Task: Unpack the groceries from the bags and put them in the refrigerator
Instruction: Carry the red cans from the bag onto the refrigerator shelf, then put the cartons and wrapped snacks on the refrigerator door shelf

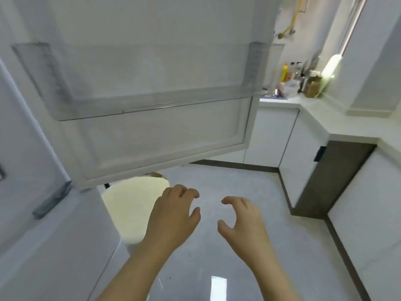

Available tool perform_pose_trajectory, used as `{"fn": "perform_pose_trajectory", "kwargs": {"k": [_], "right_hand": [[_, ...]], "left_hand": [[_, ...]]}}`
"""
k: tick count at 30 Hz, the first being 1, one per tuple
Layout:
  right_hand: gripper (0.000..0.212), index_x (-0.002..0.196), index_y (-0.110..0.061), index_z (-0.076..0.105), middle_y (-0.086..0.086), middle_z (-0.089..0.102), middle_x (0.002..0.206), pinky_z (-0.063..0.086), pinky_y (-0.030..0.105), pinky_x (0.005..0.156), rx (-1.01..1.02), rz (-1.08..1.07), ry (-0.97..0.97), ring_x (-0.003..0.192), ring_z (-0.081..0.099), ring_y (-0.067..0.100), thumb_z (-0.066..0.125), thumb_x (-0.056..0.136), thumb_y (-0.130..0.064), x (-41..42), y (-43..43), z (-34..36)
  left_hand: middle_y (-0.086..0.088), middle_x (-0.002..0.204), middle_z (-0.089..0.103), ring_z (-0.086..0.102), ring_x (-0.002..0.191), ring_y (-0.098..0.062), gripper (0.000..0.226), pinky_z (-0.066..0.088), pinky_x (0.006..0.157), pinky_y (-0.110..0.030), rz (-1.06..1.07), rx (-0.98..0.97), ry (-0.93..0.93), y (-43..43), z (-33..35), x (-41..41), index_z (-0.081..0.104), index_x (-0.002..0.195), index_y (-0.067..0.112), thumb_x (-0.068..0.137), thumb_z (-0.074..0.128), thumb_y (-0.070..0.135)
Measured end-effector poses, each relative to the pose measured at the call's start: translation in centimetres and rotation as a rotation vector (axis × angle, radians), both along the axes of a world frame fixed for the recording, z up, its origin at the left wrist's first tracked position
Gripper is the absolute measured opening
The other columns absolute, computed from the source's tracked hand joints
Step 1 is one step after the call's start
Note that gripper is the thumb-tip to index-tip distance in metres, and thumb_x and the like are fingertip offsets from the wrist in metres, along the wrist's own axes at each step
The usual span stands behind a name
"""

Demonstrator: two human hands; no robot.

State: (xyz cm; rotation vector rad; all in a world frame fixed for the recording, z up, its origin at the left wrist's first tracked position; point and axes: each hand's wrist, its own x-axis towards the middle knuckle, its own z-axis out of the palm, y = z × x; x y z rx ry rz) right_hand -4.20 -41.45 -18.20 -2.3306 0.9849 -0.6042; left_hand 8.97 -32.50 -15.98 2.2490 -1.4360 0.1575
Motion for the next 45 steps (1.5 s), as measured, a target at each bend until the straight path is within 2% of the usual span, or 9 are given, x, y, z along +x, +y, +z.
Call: {"fn": "perform_pose_trajectory", "kwargs": {"k": [3, 6, 7, 11, 16, 24, 30, 39, 45], "right_hand": [[0.045, 0.130, -0.033, 0.042, -0.016, 0.040, 0.133, 0.030, 0.023, 0.104, 0.017, -0.130, 0.058, 0.125, 0.033, 0.007, 0.055, 0.087, -0.030, -5.8, -3.6, -0.9], [0.049, 0.134, -0.033, 0.039, -0.014, 0.038, 0.137, 0.030, 0.025, 0.106, 0.048, -0.241, 0.107, 0.127, 0.031, 0.009, 0.054, 0.087, -0.028, -11.3, -6.7, -1.3], [0.050, 0.134, -0.032, 0.039, -0.013, 0.037, 0.138, 0.030, 0.026, 0.106, 0.052, -0.288, 0.124, 0.127, 0.031, 0.009, 0.054, 0.087, -0.028, -13.8, -8.0, -1.5], [0.054, 0.137, -0.033, 0.035, -0.011, 0.034, 0.142, 0.030, 0.027, 0.106, 0.067, -0.441, 0.197, 0.129, 0.030, 0.012, 0.053, 0.086, -0.031, -22.3, -11.9, -2.1], [0.060, 0.141, -0.032, 0.028, -0.008, 0.030, 0.145, 0.026, 0.031, 0.109, 0.102, -0.644, 0.289, 0.131, 0.028, 0.017, 0.051, 0.086, -0.034, -32.3, -14.7, -2.3], [0.060, 0.142, -0.033, 0.025, -0.005, 0.024, 0.149, 0.021, 0.033, 0.110, 0.197, -0.981, 0.332, 0.136, 0.021, 0.018, 0.049, 0.087, -0.038, -44.3, -15.6, -3.1], [0.060, 0.142, -0.033, 0.025, -0.006, 0.025, 0.149, 0.023, 0.033, 0.110, 0.228, -1.207, 0.327, 0.135, 0.024, 0.019, 0.049, 0.087, -0.040, -51.0, -17.4, -2.7], [0.059, 0.142, -0.033, 0.026, -0.007, 0.027, 0.147, 0.026, 0.031, 0.107, 0.233, -1.473, 0.309, 0.133, 0.025, 0.018, 0.050, 0.088, -0.039, -58.3, -22.8, -1.6], [0.059, 0.141, -0.034, 0.027, -0.008, 0.028, 0.147, 0.026, 0.030, 0.106, 0.260, -1.599, 0.292, 0.133, 0.025, 0.019, 0.050, 0.087, -0.041, -62.4, -24.6, -1.8]], "left_hand": [[0.009, 0.127, 0.048, 0.044, 0.116, -0.012, 0.035, 0.037, 0.093, -0.023, -0.112, 0.056, 0.008, -5.4, -0.9, -4.5, 0.050, 0.127, 0.029, 0.092, 0.049, 0.035], [0.001, 0.103, 0.062, 0.060, 0.096, -0.024, 0.029, 0.048, 0.075, -0.034, -0.234, 0.111, -0.003, -10.4, -2.1, -8.8, 0.065, 0.106, 0.021, 0.078, 0.068, 0.025], [0.000, 0.099, 0.063, 0.061, 0.093, -0.025, 0.028, 0.048, 0.073, -0.035, -0.276, 0.101, -0.021, -12.5, -2.5, -11.0, 0.066, 0.103, 0.020, 0.076, 0.070, 0.024], [0.007, 0.129, 0.046, 0.040, 0.122, -0.014, 0.037, 0.032, 0.097, -0.026, -0.453, 0.140, -0.044, -18.8, -3.3, -19.4, 0.047, 0.129, 0.027, 0.093, 0.047, 0.034], [0.008, 0.136, 0.039, 0.035, 0.126, -0.014, 0.039, 0.031, 0.103, -0.026, -0.643, 0.184, -0.053, -25.1, -4.6, -29.3, 0.041, 0.132, 0.030, 0.095, 0.044, 0.037], [0.008, 0.139, 0.036, 0.032, 0.128, -0.017, 0.041, 0.026, 0.103, -0.029, -1.001, 0.196, -0.142, -31.3, -5.5, -42.7, 0.038, 0.135, 0.028, 0.095, 0.042, 0.033], [0.007, 0.140, 0.036, 0.033, 0.128, -0.018, 0.042, 0.027, 0.104, -0.029, -1.225, 0.180, -0.167, -36.4, -5.4, -50.9, 0.037, 0.136, 0.027, 0.095, 0.042, 0.035], [0.007, 0.140, 0.037, 0.033, 0.129, -0.017, 0.042, 0.028, 0.103, -0.030, -1.467, 0.122, -0.158, -45.2, -4.3, -61.0, 0.039, 0.136, 0.027, 0.094, 0.043, 0.033], [0.007, 0.136, 0.040, 0.036, 0.126, -0.018, 0.042, 0.030, 0.100, -0.030, -1.581, 0.077, -0.197, -48.1, -4.7, -67.1, 0.042, 0.133, 0.026, 0.092, 0.046, 0.033]]}}
